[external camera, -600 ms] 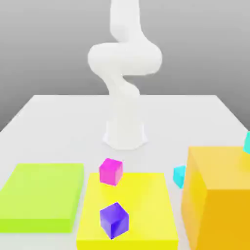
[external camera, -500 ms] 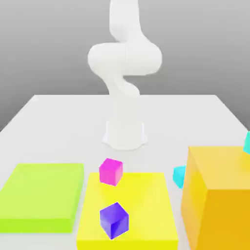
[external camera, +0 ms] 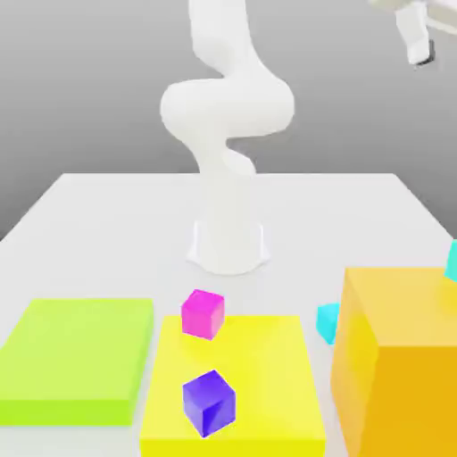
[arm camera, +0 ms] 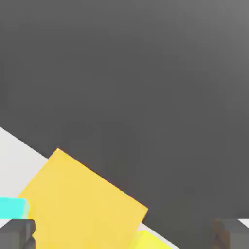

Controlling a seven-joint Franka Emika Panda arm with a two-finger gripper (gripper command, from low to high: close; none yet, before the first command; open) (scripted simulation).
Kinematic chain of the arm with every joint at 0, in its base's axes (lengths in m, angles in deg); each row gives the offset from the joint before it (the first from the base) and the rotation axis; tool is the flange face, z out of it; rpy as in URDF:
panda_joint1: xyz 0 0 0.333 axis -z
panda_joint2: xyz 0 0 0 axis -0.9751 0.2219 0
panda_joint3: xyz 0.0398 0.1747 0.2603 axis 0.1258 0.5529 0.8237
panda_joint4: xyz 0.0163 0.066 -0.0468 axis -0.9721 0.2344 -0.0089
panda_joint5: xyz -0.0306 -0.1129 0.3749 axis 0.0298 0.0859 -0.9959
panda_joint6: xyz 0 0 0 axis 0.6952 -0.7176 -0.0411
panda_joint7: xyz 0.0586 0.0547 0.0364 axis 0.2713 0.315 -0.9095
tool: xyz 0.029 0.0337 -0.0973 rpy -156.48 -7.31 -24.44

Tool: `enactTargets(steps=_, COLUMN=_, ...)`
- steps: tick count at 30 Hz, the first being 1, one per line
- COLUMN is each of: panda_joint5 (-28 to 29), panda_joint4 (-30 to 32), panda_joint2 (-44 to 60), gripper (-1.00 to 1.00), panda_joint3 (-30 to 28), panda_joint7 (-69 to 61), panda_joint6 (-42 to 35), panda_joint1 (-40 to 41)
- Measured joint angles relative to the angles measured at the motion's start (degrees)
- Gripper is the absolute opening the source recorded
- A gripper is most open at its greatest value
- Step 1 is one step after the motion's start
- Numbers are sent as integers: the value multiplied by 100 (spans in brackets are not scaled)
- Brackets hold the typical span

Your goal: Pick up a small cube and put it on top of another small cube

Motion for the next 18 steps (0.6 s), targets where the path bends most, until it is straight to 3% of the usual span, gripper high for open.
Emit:
enactTargets(steps=13, panda_joint5=-226, panda_joint4=622, panda_joint2=1526, gripper=0, panda_joint3=758, panda_joint7=-1115, panda_joint6=475, panda_joint1=-1029)
enactTargets(steps=18, panda_joint5=-585, panda_joint4=1115, panda_joint2=1878, gripper=0, panda_joint3=790, panda_joint7=-2269, panda_joint6=864, panda_joint1=-1488)
